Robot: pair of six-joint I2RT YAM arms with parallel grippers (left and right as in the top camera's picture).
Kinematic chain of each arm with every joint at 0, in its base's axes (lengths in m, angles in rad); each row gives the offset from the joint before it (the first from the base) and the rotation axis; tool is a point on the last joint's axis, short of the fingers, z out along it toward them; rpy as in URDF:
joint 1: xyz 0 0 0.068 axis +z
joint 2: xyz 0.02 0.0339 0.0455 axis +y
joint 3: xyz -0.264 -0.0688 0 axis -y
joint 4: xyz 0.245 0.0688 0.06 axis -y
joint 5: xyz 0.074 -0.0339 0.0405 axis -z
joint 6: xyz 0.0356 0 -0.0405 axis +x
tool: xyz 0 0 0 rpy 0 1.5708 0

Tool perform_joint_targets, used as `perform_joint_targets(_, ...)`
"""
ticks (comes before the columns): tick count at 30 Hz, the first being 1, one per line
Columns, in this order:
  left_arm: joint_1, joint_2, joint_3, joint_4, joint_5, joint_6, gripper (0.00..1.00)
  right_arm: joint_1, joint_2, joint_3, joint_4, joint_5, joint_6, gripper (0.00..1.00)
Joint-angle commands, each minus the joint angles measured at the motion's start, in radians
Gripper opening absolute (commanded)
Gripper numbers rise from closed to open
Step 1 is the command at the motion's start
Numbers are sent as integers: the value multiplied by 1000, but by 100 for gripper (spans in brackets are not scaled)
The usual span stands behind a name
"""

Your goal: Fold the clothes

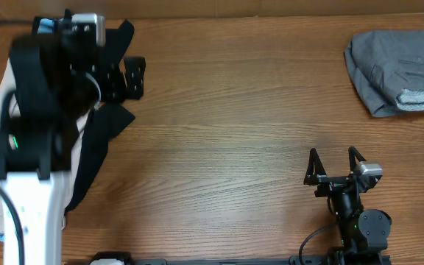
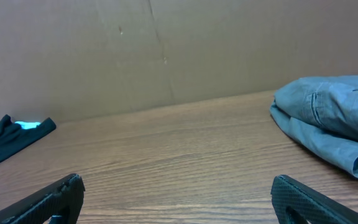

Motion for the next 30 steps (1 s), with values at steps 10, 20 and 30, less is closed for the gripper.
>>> perform_joint_targets(10,-6,-644,-998,755,-36,18,100,5,-12,-11,3,10,-1,100)
perform_joint_targets(20,-6,-1037,-1369,844,-86,17,100,5,-12,-11,3,10,-1,100)
perform_joint_targets(30,-5,-1201,-1544,932,-84,14,100,5,-12,-11,3,10,-1,100)
